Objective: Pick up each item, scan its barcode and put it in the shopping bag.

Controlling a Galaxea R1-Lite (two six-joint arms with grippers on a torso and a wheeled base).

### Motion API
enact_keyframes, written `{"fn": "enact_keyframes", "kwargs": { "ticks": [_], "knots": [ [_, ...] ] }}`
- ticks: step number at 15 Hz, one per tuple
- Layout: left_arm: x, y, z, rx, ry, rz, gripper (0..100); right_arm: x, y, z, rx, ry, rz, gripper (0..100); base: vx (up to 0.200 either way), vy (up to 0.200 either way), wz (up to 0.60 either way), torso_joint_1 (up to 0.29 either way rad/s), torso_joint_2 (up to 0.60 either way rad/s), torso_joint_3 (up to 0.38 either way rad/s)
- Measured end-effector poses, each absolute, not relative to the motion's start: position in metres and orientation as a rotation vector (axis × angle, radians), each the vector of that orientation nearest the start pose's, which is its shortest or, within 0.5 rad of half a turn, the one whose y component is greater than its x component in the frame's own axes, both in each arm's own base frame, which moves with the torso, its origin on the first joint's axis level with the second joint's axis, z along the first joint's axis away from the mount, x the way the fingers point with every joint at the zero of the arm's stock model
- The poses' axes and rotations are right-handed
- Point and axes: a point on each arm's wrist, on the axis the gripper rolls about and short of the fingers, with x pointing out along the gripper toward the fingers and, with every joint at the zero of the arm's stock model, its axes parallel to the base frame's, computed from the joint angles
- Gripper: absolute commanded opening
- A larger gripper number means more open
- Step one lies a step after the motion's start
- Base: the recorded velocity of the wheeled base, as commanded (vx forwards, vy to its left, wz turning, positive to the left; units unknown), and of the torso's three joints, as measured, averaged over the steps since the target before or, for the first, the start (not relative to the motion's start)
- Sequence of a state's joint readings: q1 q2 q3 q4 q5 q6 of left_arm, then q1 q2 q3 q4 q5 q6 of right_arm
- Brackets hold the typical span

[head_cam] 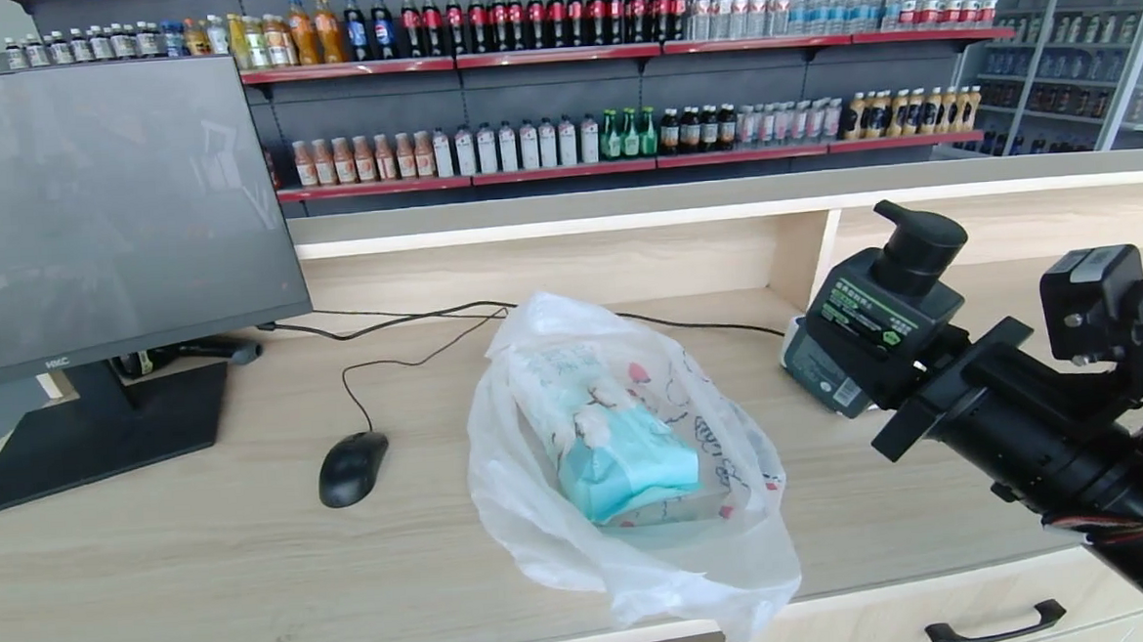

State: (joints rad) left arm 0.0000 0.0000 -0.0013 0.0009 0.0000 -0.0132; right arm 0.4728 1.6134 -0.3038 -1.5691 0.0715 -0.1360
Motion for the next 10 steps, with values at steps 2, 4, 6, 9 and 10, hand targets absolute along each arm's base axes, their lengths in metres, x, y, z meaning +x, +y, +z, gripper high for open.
{"fn": "enact_keyframes", "kwargs": {
  "ticks": [2, 4, 6, 9, 10],
  "knots": [
    [-0.023, 0.0, 0.076, -0.015, -0.001, 0.0, 0, 0.204, 0.106, 0.177, -0.074, -0.293, 0.523, 0, 0.0, 0.2, 0.0, 0.002, 0.0, 0.005],
    [-0.023, 0.0, 0.076, -0.014, 0.0, 0.0, 0, 0.204, 0.106, 0.177, -0.074, -0.293, 0.524, 0, 0.0, 0.1, 0.0, 0.001, 0.0, 0.001],
    [-0.023, 0.0, 0.076, -0.013, -0.001, 0.0, 0, 0.204, 0.105, 0.174, -0.077, -0.281, 0.522, 0, 0.0, 0.0, 0.0, 0.0, 0.0, 0.0],
    [-0.023, 0.0, 0.076, -0.012, 0.0, 0.0, 0, 0.214, 0.101, 0.166, -0.088, -0.246, 0.49, 0, 0.0, 0.0, 0.0, 0.0, 0.0, 0.0],
    [-0.023, 0.0, 0.076, -0.012, 0.0, 0.0, 0, 0.218, 0.1, 0.163, -0.091, -0.235, 0.48, 0, 0.0, 0.0, 0.0, 0.0, 0.0, 0.0]
  ]
}}
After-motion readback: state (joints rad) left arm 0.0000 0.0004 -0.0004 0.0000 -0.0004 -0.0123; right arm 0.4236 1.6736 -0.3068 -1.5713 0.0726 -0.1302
